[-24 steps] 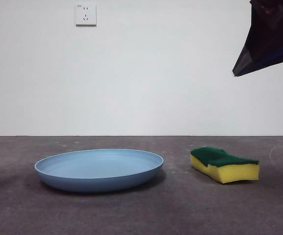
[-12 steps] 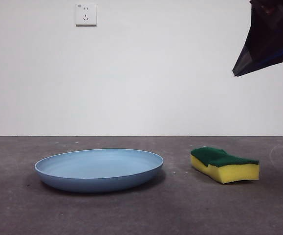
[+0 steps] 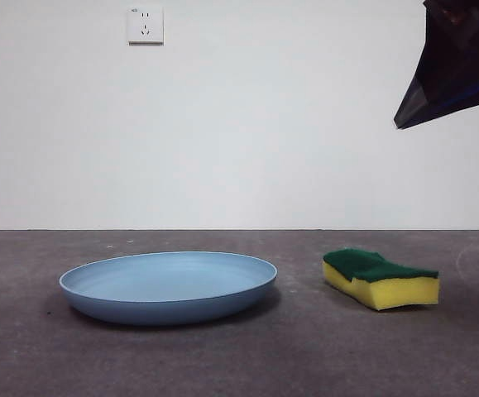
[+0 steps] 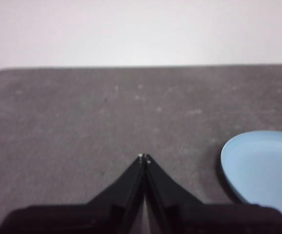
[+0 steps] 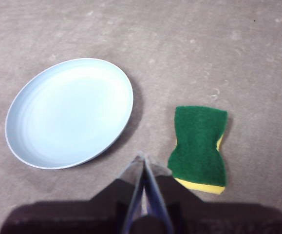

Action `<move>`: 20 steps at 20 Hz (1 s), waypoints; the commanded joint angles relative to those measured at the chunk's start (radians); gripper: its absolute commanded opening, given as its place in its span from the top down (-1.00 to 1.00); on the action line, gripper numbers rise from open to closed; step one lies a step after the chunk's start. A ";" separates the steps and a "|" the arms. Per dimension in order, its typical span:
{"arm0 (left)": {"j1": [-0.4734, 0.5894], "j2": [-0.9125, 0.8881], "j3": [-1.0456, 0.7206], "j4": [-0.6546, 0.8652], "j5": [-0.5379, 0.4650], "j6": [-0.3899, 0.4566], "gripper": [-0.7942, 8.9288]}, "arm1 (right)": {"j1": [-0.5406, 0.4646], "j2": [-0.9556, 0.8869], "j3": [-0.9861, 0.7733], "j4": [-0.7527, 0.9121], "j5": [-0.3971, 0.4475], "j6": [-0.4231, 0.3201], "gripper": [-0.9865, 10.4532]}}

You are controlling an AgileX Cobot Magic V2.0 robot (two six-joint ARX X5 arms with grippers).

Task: Pick up the plate,pick up the cloth,clean the plate with the cloth

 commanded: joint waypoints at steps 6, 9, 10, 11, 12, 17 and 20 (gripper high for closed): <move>0.016 -0.003 -0.014 -0.047 -0.006 -0.007 0.84 | 0.001 -0.001 -0.007 0.006 0.003 0.010 0.83; 0.016 -0.003 -0.014 -0.047 -0.006 -0.007 0.84 | 0.001 -0.001 -0.007 0.006 0.003 0.010 0.83; 0.016 -0.003 -0.014 -0.047 -0.006 -0.007 0.84 | 0.001 -0.001 -0.007 0.006 0.003 0.010 0.83; 0.016 -0.003 -0.014 -0.047 -0.006 -0.007 0.84 | 0.001 -0.001 -0.007 0.006 0.003 0.010 0.83; 0.016 -0.003 -0.014 -0.047 -0.006 -0.007 0.84 | 0.001 -0.001 -0.007 0.006 0.003 0.010 0.83; 0.016 -0.003 -0.014 -0.047 -0.006 -0.007 0.84 | 0.001 -0.001 -0.007 0.006 0.003 0.010 0.83; 0.016 -0.003 -0.014 -0.047 -0.006 -0.007 0.84 | -0.017 -0.052 -0.007 -0.006 0.031 -0.071 0.83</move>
